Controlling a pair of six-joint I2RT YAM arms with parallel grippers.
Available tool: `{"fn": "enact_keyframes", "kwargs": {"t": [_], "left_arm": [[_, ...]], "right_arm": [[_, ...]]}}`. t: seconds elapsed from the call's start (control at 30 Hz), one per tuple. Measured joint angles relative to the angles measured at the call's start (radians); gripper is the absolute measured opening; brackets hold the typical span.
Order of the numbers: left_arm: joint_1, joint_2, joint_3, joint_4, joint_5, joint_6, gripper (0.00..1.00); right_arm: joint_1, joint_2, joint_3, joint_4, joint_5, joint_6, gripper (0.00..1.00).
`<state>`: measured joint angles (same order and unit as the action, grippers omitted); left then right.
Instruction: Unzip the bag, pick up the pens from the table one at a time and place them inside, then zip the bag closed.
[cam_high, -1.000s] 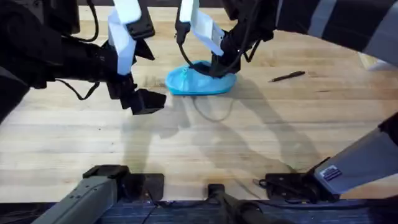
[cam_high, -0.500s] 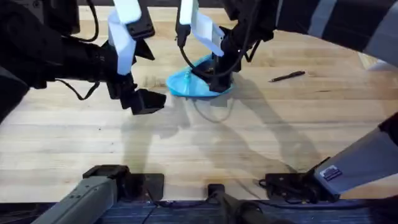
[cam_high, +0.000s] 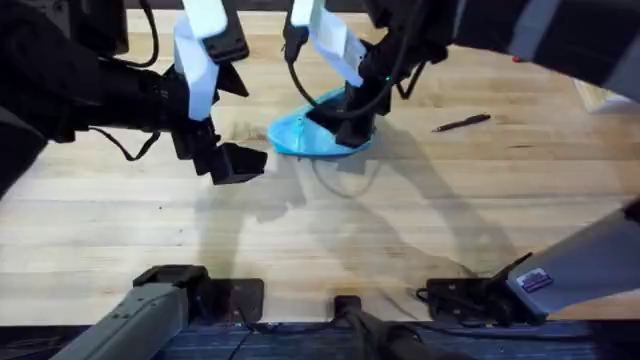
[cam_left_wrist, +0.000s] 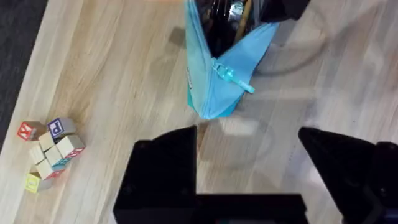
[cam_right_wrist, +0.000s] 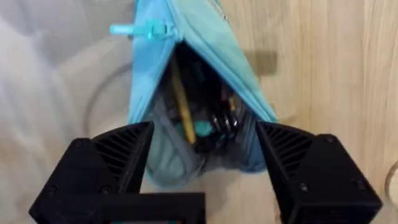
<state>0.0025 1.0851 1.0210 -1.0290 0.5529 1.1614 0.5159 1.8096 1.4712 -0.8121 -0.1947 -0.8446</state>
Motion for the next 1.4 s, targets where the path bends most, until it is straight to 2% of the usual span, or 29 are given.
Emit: {"fn": "enact_keyframes", "kwargs": {"t": [0.4, 0.6, 0.87, 0.9, 1.1, 1.27, 1.4], "left_arm": [[0.000, 0.000, 0.000, 0.000, 0.000, 0.000, 0.993], [0.000, 0.000, 0.000, 0.000, 0.000, 0.000, 0.993], [0.000, 0.000, 0.000, 0.000, 0.000, 0.000, 0.993], [0.000, 0.000, 0.000, 0.000, 0.000, 0.000, 0.993], [0.000, 0.000, 0.000, 0.000, 0.000, 0.000, 0.993], [0.000, 0.000, 0.000, 0.000, 0.000, 0.000, 0.993], [0.000, 0.000, 0.000, 0.000, 0.000, 0.000, 0.993]], "right_arm": [[-0.003, -0.214, 0.000, -0.103, 0.000, 0.049, 0.997], [-0.039, -0.315, 0.000, -0.108, 0.000, 0.103, 0.997], [-0.185, -0.392, 0.000, -0.104, 0.000, 0.246, 0.997], [-0.261, -0.408, 0.000, -0.106, 0.000, 0.324, 0.997], [-0.390, -0.412, 0.000, -0.104, 0.000, 0.479, 0.997], [-0.441, -0.412, 0.000, -0.105, 0.021, 0.604, 0.997], [-0.451, -0.411, 0.000, -0.111, 0.147, 0.729, 0.994]]}}
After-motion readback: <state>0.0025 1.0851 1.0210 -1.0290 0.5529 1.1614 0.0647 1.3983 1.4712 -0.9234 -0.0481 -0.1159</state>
